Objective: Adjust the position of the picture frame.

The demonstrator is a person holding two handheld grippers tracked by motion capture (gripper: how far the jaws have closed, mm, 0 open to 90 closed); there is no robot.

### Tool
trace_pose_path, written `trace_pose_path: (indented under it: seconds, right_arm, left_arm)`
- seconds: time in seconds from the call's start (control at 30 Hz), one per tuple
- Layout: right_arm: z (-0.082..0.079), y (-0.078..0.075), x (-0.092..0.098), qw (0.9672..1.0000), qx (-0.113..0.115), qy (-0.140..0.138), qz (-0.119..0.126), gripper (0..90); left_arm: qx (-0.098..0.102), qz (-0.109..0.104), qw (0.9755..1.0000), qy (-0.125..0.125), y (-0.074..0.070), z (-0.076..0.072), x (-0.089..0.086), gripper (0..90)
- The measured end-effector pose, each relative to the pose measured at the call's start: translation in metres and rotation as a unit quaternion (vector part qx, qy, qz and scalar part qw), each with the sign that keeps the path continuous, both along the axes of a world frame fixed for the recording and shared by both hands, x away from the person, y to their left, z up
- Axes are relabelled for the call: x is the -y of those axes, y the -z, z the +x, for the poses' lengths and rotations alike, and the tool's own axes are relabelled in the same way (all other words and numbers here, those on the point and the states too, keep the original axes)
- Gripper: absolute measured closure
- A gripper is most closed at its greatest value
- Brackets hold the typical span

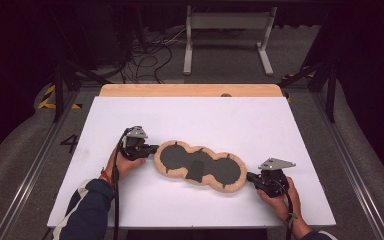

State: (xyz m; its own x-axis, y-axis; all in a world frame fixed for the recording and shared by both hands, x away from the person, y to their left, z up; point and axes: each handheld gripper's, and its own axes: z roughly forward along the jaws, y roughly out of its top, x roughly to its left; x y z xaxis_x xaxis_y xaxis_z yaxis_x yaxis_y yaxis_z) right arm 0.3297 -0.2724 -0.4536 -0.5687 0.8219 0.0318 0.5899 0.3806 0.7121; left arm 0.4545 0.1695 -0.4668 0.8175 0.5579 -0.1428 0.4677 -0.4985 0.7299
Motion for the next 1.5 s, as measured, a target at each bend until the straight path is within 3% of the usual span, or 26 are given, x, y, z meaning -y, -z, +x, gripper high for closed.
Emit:
trace_pose_path:
  seconds: [0.17, 0.43, 0.63, 0.77, 0.83, 1.27, 1.5]
  right_arm:
    - [0.005, 0.0, 0.002, 1.0, 0.001, -0.008, -0.002, 90.0]
    - [0.008, -0.001, 0.008, 0.9999, 0.004, -0.012, -0.007, 90.0]
    - [0.007, -0.003, 0.008, 0.9993, 0.009, -0.02, -0.03, 90.0]
    - [0.008, -0.002, 0.01, 0.9995, 0.011, -0.017, -0.026, 90.0]
    - [0.008, -0.002, 0.011, 0.9995, 0.011, -0.016, -0.025, 90.0]
    - [0.002, -0.002, 0.012, 0.9991, 0.011, -0.032, -0.025, 90.0]
    - [0.002, -0.001, 0.013, 0.9996, 0.008, -0.023, -0.018, 89.8]
  left_arm:
    - [0.0, 0.001, 1.0, -0.001, 0.0, -0.012, -0.003, 89.9]
    - [0.017, 0.025, 0.9995, 0.001, -0.002, -0.039, 0.0, 89.9]
    - [0.009, 0.033, 0.9994, 0.0, -0.004, -0.048, 0.002, 89.9]
    - [0.009, 0.036, 0.9993, 0.011, -0.004, -0.055, 0.002, 90.0]
    - [0.016, 0.041, 0.999, 0.004, -0.004, -0.058, 0.003, 89.7]
    - [0.025, 0.05, 0.9984, -0.009, -0.004, -0.058, 0.008, 89.5]
    - [0.027, 0.052, 0.9982, -0.011, -0.005, -0.06, 0.009, 89.4]
